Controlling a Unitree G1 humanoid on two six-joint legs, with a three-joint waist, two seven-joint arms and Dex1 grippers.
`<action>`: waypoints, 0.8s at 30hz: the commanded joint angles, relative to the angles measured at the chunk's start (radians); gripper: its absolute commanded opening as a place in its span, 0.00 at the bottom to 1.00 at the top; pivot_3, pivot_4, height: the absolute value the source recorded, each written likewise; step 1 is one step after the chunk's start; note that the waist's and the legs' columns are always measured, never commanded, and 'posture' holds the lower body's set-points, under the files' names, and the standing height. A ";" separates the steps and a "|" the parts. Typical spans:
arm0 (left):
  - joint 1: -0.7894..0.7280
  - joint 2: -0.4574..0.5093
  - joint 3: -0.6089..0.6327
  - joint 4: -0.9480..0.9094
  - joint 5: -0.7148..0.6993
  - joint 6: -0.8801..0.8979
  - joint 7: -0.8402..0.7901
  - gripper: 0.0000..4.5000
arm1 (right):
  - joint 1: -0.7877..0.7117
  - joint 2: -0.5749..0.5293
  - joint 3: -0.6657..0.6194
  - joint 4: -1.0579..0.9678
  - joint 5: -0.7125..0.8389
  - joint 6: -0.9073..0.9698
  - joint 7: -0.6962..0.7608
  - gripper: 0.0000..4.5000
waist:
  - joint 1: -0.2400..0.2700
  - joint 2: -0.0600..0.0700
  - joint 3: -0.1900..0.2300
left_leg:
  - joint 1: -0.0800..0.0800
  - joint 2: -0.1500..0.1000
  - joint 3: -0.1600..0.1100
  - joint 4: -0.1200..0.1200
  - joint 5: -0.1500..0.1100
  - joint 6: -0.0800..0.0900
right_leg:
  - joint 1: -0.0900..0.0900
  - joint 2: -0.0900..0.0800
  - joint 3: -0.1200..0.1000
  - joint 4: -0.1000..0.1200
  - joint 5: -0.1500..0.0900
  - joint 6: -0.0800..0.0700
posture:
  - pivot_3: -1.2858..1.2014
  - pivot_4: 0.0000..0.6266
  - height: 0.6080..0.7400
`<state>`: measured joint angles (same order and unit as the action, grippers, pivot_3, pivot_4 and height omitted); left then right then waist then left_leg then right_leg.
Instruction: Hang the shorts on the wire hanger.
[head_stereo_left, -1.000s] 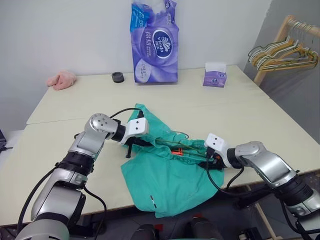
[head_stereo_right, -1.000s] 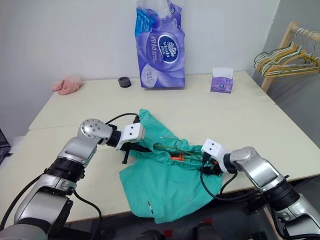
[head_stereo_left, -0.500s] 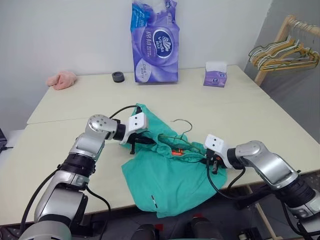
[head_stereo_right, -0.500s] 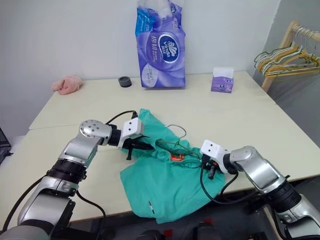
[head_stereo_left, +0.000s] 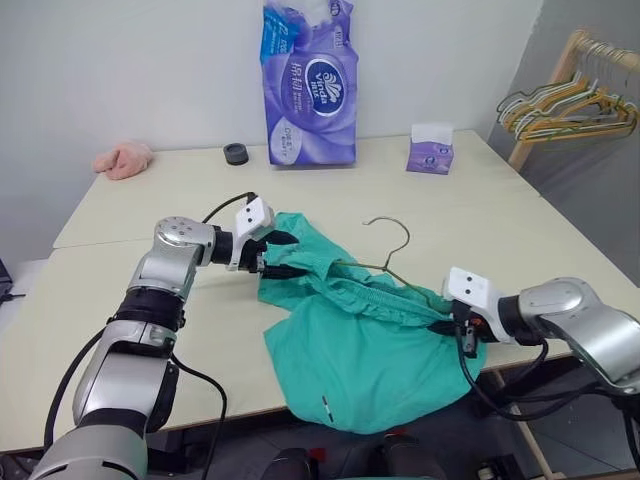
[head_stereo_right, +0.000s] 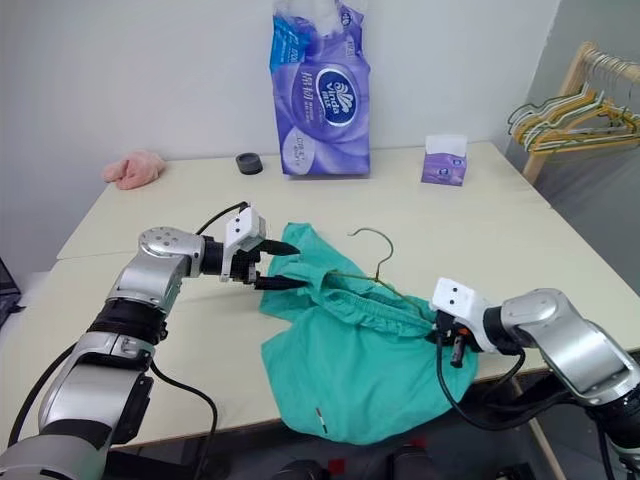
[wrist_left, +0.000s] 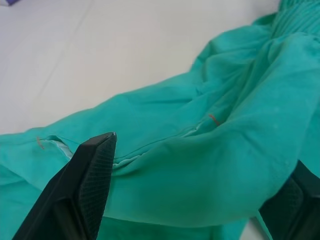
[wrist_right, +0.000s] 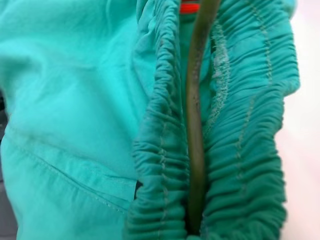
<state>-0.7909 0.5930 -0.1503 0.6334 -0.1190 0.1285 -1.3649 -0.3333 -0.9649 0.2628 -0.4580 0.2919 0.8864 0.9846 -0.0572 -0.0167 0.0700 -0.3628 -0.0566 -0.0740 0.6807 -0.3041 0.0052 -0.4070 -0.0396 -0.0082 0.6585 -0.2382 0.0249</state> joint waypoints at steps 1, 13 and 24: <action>0.016 0.009 -0.015 -0.044 0.002 -0.002 -0.031 0.89 | -0.005 -0.014 -0.038 -0.040 0.023 0.002 0.011 0.00 | 0.000 0.000 0.000 | 0.000 0.000 0.000 0.000 0.000 0.000 | 0.000 0.000 0.000 0.000 0.000 0.000 | 0.45 0.03 1.00; -0.034 0.001 0.036 -0.030 -0.046 0.062 -0.079 0.89 | 0.027 -0.053 -0.092 -0.055 0.048 0.007 0.008 0.00 | -0.001 0.000 0.000 | 0.000 0.000 0.000 0.000 0.000 0.000 | 0.000 0.000 0.000 0.000 0.000 0.000 | 0.45 0.04 1.00; 0.022 0.060 0.057 -0.257 -0.180 0.324 -0.141 1.00 | 0.053 -0.075 -0.121 -0.006 0.034 -0.047 0.013 0.00 | -0.007 0.000 0.000 | 0.000 0.000 0.000 0.000 0.000 0.000 | 0.000 0.000 0.000 0.000 0.000 0.000 | 0.45 0.04 1.00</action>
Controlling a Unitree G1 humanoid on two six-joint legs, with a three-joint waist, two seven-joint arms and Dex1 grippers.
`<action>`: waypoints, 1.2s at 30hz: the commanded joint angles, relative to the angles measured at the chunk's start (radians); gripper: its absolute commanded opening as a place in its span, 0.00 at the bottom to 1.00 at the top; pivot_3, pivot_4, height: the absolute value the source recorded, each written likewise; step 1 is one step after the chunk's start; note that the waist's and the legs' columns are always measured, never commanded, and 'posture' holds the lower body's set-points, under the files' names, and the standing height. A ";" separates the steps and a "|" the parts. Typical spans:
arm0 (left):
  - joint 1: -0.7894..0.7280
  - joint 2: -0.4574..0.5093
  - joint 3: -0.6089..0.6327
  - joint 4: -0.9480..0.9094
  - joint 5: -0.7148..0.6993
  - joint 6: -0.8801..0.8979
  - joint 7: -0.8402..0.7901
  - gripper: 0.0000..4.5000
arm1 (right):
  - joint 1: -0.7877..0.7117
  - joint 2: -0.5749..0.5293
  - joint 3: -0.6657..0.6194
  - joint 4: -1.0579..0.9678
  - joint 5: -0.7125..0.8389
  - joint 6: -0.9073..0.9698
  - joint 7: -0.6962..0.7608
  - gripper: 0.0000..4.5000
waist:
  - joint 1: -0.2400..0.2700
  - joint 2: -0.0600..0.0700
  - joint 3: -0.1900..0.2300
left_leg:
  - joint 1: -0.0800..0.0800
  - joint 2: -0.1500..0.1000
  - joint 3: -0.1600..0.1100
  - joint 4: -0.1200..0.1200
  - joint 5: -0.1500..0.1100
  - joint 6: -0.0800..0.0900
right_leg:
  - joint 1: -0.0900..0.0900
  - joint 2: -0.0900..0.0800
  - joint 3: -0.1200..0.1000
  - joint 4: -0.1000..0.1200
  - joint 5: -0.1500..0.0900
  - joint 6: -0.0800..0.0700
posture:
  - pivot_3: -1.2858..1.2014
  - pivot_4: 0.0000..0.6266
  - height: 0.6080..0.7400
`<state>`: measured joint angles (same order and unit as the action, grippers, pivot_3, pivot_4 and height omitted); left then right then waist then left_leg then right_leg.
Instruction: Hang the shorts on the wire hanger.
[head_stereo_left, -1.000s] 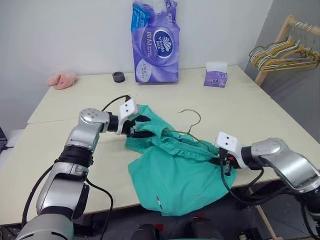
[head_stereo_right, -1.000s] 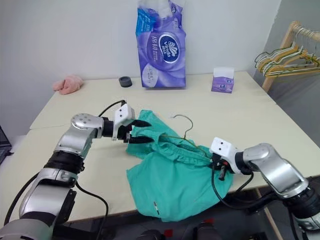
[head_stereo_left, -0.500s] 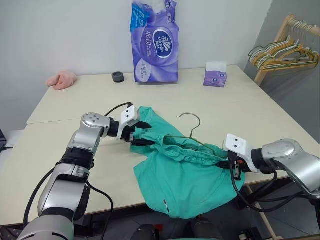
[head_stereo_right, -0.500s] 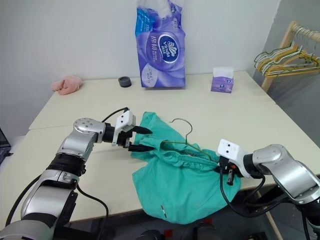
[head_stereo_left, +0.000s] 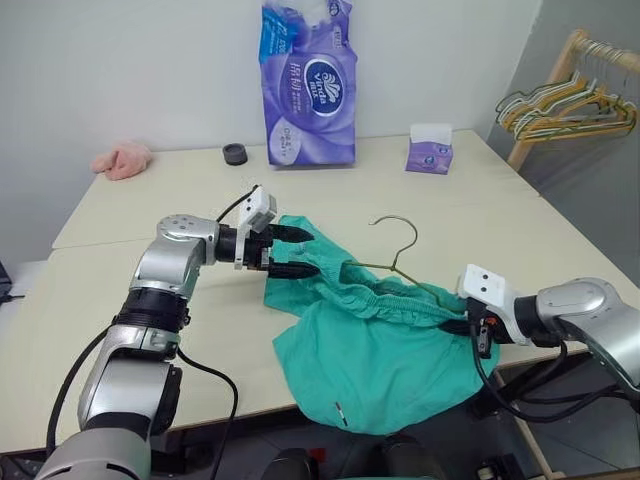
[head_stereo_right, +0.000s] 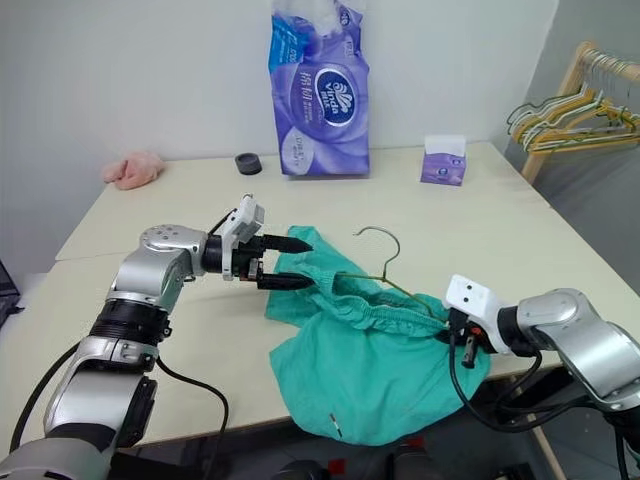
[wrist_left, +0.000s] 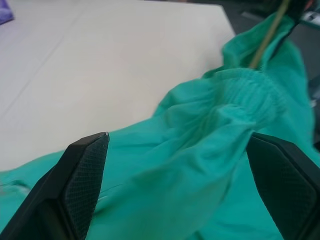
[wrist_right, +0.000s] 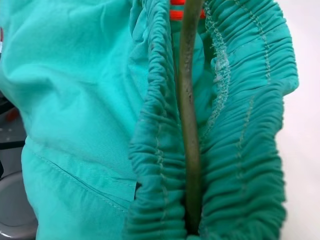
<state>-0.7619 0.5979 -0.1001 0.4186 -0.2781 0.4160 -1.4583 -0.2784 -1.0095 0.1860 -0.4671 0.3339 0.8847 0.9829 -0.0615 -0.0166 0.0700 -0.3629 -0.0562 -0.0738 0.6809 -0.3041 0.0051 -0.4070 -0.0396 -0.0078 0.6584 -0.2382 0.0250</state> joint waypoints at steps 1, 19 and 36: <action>-0.006 0.074 -0.004 -0.036 -0.005 0.011 -0.062 1.00 | -0.001 -0.044 -0.043 0.014 -0.022 -0.073 0.022 0.00 | -0.004 0.000 0.000 | 0.000 0.000 0.000 0.000 0.000 0.000 | 0.000 0.000 0.000 0.000 0.000 0.000 | 0.45 0.04 1.00; 0.015 0.036 -0.103 0.048 0.138 -0.306 -0.040 1.00 | 0.014 -0.097 -0.028 0.007 -0.116 -0.258 0.076 0.00 | 0.003 0.001 0.000 | 0.000 0.000 0.001 0.000 0.000 0.000 | 0.000 0.000 0.000 -0.001 0.000 0.000 | 0.45 0.05 1.00; -0.003 0.011 -0.131 0.210 0.208 -0.481 -0.036 0.37 | 0.012 -0.087 -0.042 -0.010 -0.101 -0.241 0.087 0.00 | 0.002 0.000 0.000 | 0.000 0.000 0.001 0.000 0.000 0.000 | 0.000 0.000 0.000 -0.001 0.000 0.000 | 0.44 0.05 1.00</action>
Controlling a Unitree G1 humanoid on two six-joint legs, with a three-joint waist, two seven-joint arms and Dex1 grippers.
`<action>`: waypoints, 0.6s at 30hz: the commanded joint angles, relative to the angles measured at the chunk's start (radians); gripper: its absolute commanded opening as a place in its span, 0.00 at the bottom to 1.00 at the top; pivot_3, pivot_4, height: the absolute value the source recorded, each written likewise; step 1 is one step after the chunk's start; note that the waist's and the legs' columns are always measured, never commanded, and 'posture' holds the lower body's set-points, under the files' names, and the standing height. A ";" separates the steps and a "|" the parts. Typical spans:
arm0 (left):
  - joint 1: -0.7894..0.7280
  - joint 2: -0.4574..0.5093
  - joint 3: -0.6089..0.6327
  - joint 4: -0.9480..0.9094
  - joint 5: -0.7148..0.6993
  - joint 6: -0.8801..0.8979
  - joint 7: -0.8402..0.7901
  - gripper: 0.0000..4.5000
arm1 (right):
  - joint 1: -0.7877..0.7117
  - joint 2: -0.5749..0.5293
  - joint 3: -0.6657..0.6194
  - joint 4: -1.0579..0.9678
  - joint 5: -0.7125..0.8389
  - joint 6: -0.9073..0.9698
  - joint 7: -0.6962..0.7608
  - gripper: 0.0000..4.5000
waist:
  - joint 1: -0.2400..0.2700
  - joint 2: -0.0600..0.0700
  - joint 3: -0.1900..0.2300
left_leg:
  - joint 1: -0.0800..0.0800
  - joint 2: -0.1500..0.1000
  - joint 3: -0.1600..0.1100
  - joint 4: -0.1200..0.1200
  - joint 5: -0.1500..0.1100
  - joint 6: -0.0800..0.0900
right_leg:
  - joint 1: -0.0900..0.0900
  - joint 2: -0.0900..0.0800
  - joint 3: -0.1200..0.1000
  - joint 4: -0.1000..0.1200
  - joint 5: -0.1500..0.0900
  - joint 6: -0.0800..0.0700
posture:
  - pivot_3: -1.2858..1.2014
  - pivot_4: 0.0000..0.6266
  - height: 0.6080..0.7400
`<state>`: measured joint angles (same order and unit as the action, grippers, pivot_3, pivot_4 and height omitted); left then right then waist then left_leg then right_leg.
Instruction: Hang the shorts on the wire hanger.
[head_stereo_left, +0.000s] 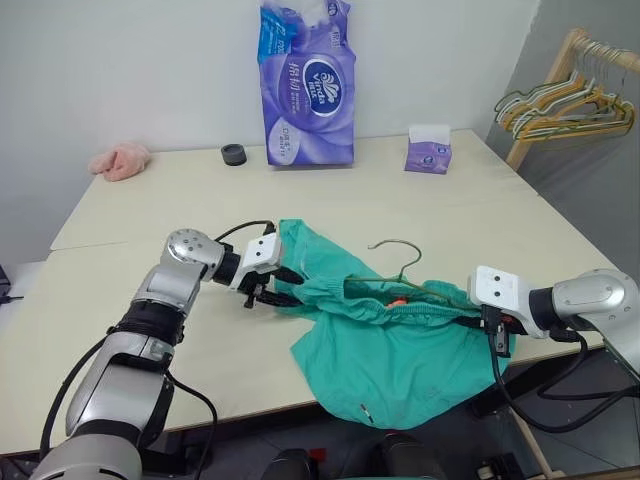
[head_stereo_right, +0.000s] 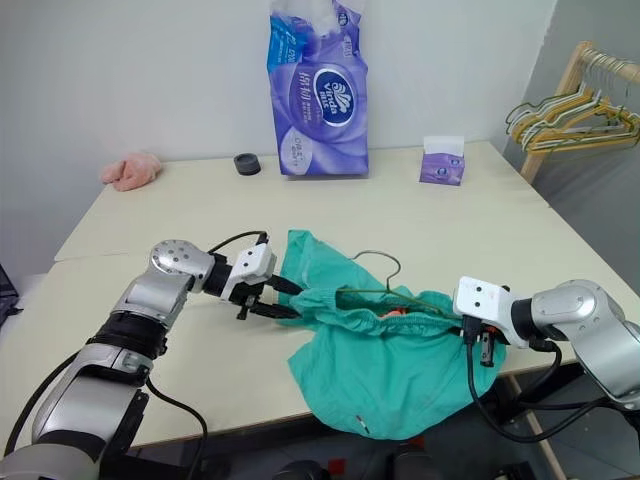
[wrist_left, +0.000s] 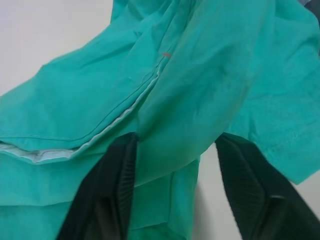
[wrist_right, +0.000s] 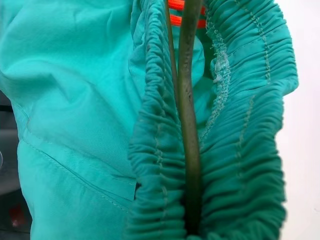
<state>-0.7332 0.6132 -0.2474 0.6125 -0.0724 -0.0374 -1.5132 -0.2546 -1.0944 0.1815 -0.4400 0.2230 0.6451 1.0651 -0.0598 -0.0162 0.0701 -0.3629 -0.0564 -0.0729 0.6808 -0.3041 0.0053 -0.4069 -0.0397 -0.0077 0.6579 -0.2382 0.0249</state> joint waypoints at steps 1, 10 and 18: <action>-0.035 -0.008 0.019 0.027 0.003 -0.030 0.025 0.30 | -0.012 -0.002 -0.037 -0.038 0.011 0.000 0.005 0.00 | 0.000 0.000 0.000 | 0.000 0.000 0.000 0.000 0.000 0.000 | 0.000 0.000 0.000 0.000 0.000 0.000 | 0.44 0.05 1.00; -0.071 -0.046 0.050 0.105 -0.006 -0.066 0.095 0.00 | 0.003 -0.015 -0.045 -0.048 0.017 0.002 0.019 0.00 | 0.000 0.000 0.000 | 0.000 0.000 0.000 0.000 0.000 0.000 | 0.000 0.000 0.000 0.000 0.000 0.000 | 0.45 0.05 1.00; -0.092 -0.036 0.053 0.194 0.020 -0.146 0.133 0.00 | 0.059 -0.055 -0.086 -0.059 0.034 0.003 0.046 0.00 | 0.001 0.000 0.000 | 0.000 0.000 0.000 0.000 0.000 0.000 | 0.000 0.000 0.000 0.000 0.000 0.000 | 0.45 0.05 1.00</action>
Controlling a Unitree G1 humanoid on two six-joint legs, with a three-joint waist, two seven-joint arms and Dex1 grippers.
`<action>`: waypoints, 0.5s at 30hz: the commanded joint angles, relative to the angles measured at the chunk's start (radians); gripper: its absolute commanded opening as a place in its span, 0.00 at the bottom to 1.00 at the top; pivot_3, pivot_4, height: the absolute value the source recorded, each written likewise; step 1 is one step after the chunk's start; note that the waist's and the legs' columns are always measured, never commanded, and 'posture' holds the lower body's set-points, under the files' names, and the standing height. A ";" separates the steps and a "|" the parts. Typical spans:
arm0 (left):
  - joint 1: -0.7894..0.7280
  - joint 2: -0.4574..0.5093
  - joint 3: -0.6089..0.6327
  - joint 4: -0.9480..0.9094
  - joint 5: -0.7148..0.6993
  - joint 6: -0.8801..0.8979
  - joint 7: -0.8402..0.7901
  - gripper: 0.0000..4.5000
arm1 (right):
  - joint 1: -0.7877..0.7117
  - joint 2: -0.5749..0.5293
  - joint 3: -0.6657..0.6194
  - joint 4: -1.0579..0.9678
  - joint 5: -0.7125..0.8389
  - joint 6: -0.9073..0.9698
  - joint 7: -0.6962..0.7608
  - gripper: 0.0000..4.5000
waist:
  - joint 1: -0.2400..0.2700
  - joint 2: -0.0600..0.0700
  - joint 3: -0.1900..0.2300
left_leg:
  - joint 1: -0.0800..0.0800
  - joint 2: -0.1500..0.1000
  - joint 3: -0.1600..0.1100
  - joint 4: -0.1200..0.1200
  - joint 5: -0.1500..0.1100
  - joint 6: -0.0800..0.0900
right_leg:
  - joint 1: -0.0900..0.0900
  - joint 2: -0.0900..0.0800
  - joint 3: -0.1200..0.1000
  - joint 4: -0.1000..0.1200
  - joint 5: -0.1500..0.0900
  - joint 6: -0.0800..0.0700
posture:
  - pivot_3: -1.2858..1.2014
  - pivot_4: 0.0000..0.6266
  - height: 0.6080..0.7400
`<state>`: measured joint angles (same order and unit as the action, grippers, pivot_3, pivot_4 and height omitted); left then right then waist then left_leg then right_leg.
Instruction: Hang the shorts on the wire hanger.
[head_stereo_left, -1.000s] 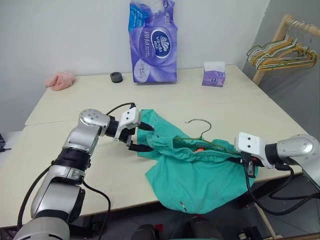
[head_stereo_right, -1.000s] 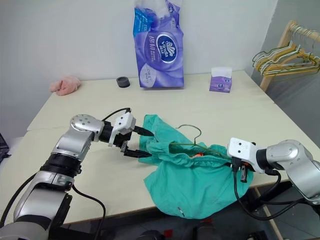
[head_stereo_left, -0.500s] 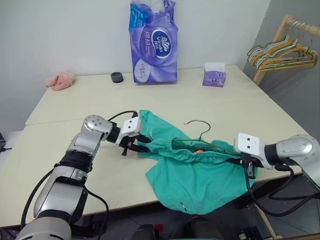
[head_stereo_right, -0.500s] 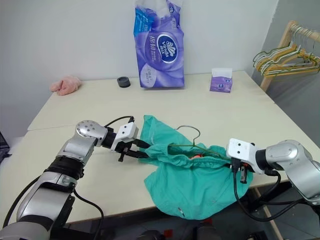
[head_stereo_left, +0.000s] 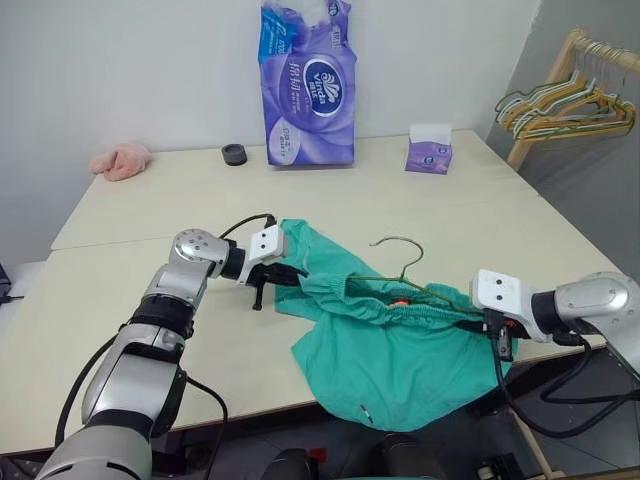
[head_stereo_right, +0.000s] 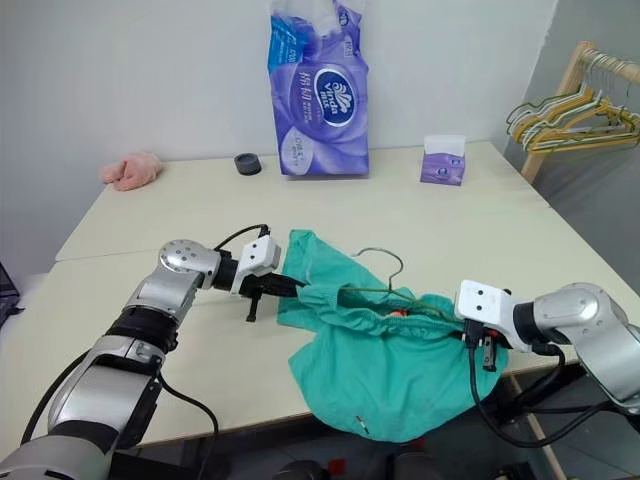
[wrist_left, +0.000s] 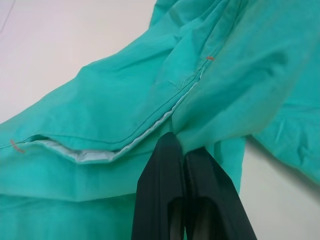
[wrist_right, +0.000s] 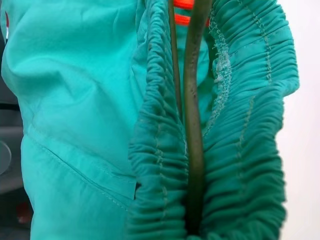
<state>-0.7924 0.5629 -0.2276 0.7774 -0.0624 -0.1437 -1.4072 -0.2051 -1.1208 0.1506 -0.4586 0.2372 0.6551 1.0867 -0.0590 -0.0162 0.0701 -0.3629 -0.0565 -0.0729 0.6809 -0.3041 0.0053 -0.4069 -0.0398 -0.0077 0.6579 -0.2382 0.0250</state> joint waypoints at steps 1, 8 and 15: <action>-0.037 0.015 0.033 0.041 0.014 -0.050 0.034 0.00 | 0.019 -0.036 -0.059 -0.043 0.022 -0.007 0.030 0.00 | 0.000 0.000 0.000 | 0.000 0.000 0.000 0.000 0.000 0.000 | 0.000 0.000 0.000 0.000 0.000 0.000 | 0.45 0.05 1.00; -0.052 0.015 0.025 0.099 0.043 -0.113 0.065 0.00 | 0.082 -0.088 -0.081 -0.071 0.033 -0.024 0.062 0.00 | 0.001 0.000 0.000 | 0.000 0.000 0.000 0.000 0.000 0.000 | 0.000 0.000 0.000 0.000 0.000 0.000 | 0.45 0.06 1.00; -0.054 0.000 0.037 0.088 0.027 -0.101 0.061 0.00 | 0.062 -0.065 -0.088 -0.084 0.051 0.001 0.042 0.00 | 0.000 0.000 0.000 | 0.000 0.000 0.000 0.000 0.000 0.000 | 0.000 0.000 0.000 0.000 0.000 0.000 | 0.45 0.06 1.00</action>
<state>-0.8141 0.5627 -0.2268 0.8821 -0.0189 -0.2486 -1.3468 -0.1267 -1.1853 0.0980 -0.5112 0.2715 0.6593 1.1281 -0.0586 -0.0164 0.0701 -0.3629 -0.0564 -0.0730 0.6809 -0.3042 0.0054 -0.4068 -0.0397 -0.0080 0.6579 -0.2382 0.0251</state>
